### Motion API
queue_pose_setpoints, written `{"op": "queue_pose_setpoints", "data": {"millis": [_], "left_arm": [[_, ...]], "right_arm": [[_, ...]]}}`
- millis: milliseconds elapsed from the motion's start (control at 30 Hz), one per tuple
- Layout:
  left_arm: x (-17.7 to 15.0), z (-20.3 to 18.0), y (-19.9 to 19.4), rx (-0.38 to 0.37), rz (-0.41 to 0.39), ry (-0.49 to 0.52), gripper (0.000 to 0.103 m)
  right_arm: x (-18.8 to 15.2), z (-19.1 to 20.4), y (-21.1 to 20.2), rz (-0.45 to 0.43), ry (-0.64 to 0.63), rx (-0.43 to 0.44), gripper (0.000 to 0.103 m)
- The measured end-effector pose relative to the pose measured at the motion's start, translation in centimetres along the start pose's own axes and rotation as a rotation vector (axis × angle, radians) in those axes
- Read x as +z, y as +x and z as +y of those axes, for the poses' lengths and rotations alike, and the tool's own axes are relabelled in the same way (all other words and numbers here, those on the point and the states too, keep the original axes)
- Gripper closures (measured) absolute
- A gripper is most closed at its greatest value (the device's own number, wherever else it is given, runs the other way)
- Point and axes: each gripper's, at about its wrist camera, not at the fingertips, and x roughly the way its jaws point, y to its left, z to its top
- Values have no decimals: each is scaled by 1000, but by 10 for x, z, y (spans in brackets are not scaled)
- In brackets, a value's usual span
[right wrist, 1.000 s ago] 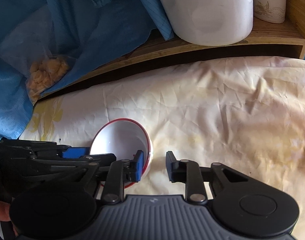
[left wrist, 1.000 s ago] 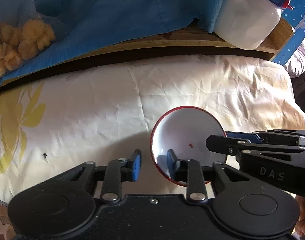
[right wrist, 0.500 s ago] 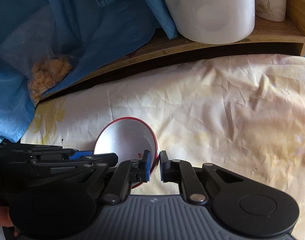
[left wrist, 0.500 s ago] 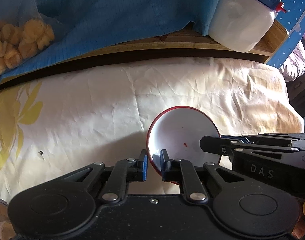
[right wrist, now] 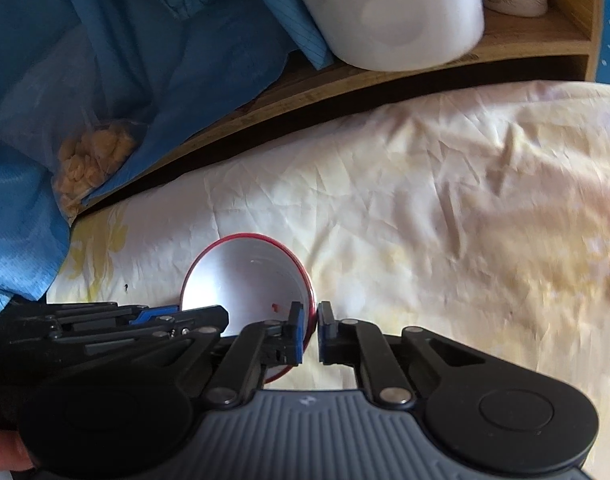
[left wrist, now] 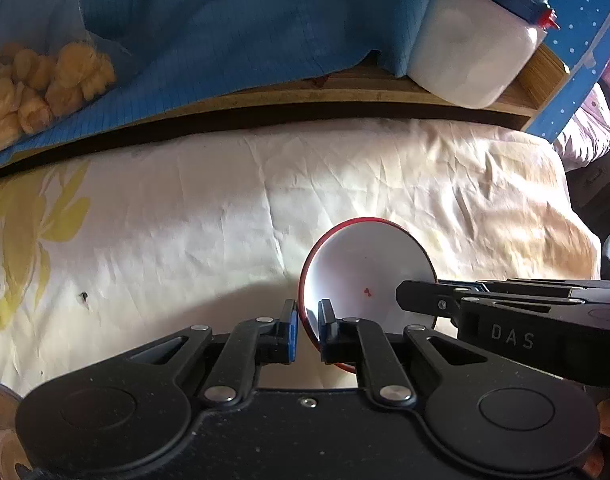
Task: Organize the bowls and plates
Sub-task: 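Lift the second white bowl with both tools toward the steel bowl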
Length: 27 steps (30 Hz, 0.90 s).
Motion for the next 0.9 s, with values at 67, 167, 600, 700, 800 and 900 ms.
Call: {"op": "queue_pose_setpoints", "data": {"millis": [67, 167, 600, 700, 800, 900], "left_arm": [[-3, 1, -2, -6, -1, -6, 93], [-9, 2, -9, -18, -5, -21, 94], [-27, 11, -57, -29, -74, -35, 95], [-32, 15, -68, -25, -88, -40, 95], [-39, 21, -80, -24, -101, -48, 95], [-47, 27, -91, -28, -112, -64, 95]], "right_arm": [[-3, 1, -4, -2, -1, -1, 96], [-7, 3, -10, -7, -4, 1, 96], [-23, 32, -45, -37, -47, 27, 96], [-27, 42, -53, -46, -64, 35, 95], [-32, 53, -61, -53, -85, 45, 95], [-38, 64, -66, -53, -115, 50, 95]]}}
